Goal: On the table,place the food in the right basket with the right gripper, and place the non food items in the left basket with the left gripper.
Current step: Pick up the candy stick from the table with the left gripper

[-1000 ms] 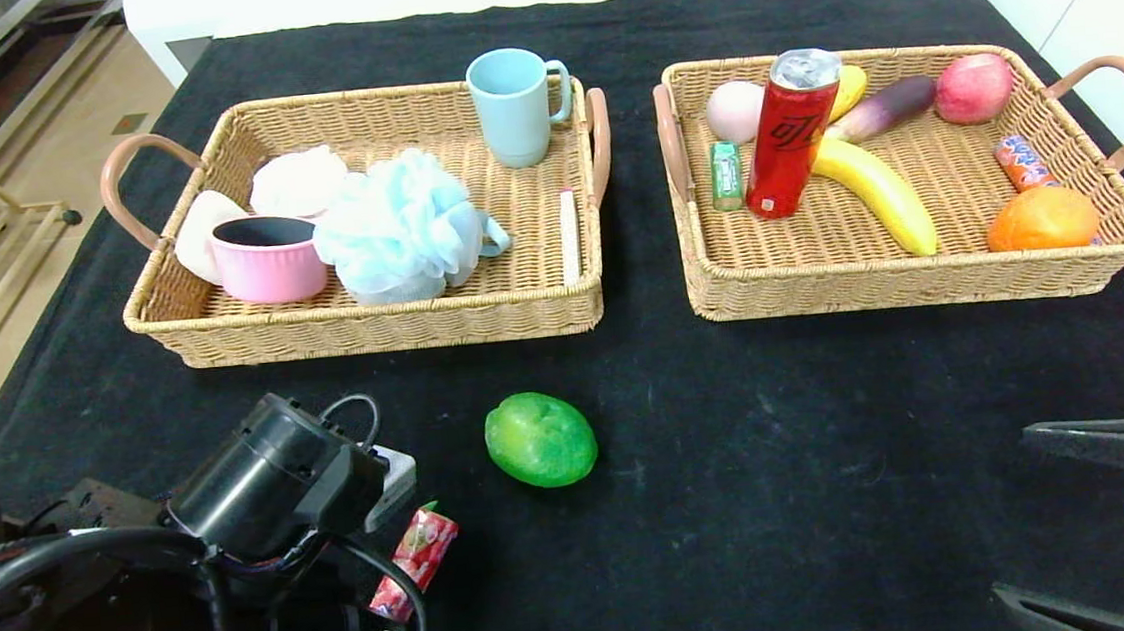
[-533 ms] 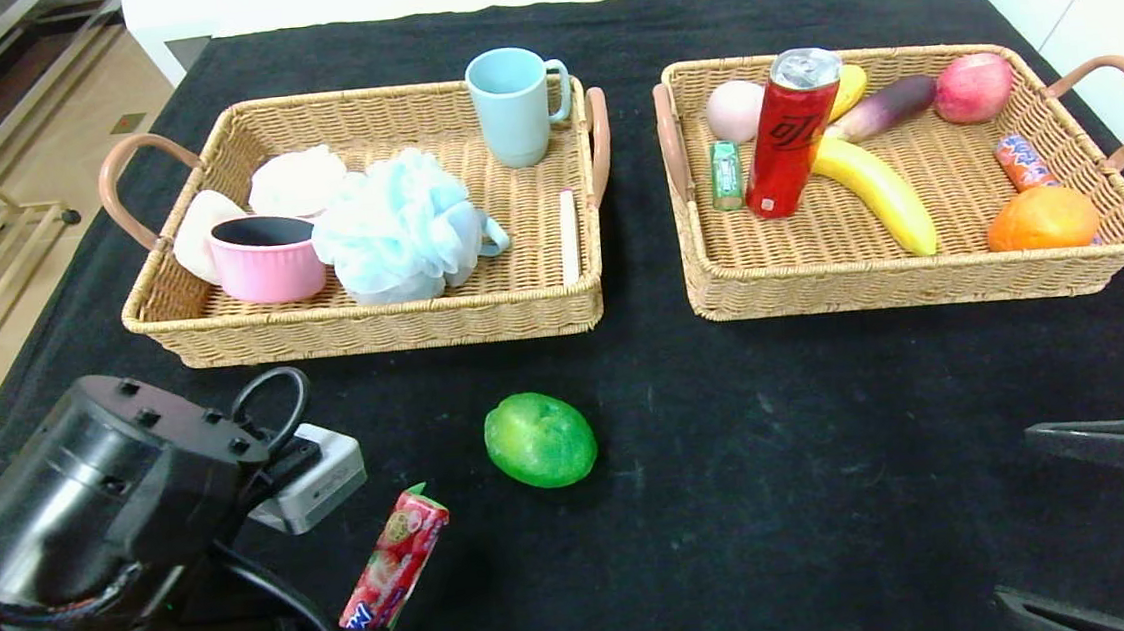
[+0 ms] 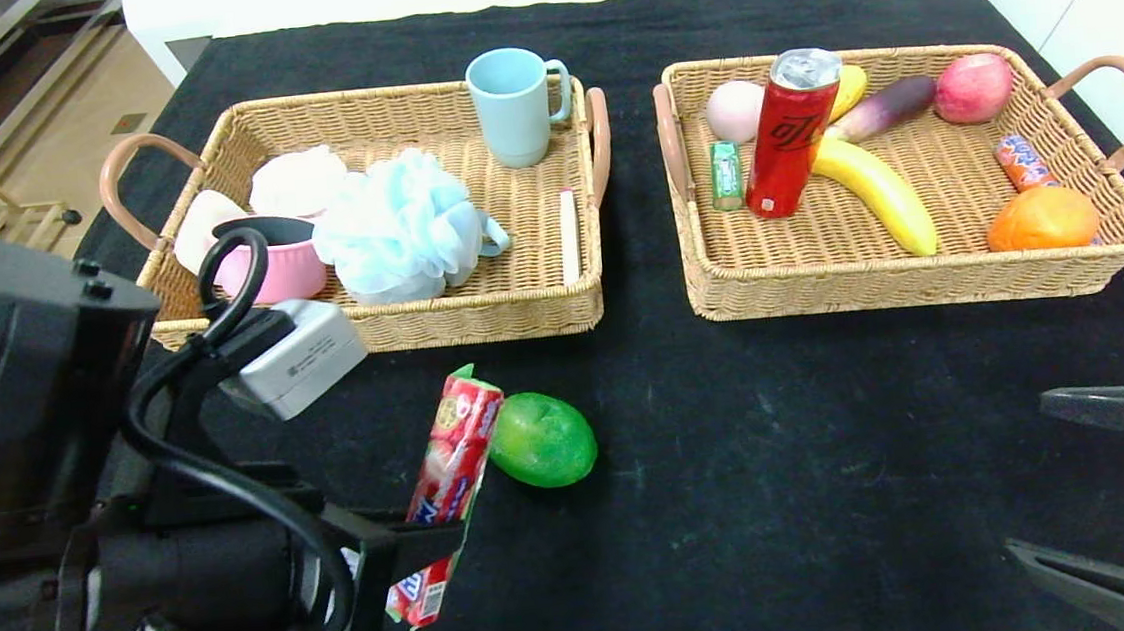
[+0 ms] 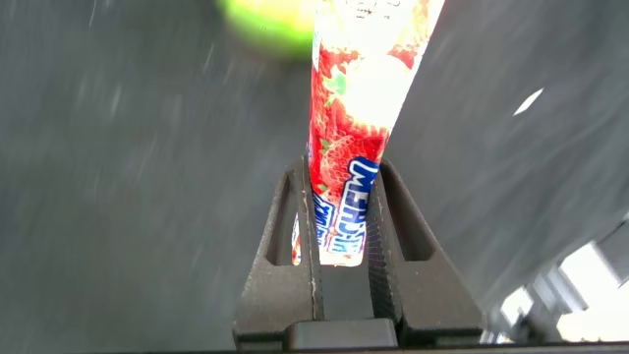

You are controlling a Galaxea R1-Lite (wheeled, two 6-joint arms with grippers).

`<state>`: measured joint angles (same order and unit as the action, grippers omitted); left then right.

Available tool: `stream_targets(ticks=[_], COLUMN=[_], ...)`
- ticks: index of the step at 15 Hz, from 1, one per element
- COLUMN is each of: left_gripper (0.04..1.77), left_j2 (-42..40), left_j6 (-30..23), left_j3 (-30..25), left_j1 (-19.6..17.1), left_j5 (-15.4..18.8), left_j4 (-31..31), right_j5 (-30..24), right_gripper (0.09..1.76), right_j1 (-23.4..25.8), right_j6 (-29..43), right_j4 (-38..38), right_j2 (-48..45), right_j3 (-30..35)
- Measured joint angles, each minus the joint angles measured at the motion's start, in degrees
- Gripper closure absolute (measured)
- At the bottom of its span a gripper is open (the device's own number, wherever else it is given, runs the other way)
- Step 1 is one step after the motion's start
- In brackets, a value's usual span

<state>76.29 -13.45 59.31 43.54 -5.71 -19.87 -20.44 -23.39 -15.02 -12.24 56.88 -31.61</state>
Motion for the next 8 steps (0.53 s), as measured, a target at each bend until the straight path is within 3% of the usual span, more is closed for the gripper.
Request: stream_targets(ticks=[8], left_gripper=[1.46], left_j2=[14.0], left_j6=[-0.1], left_j3=[12.1], left_j1=[8.8], left_j5=[-1.1], left_j4=[3.8], right_j5=[0.4], right_gripper=[0.14], right_j1=[2.6], right_j6=[2.9], right_j4=[0.3], right_j2=[-1.6], right_j3=[-3.4])
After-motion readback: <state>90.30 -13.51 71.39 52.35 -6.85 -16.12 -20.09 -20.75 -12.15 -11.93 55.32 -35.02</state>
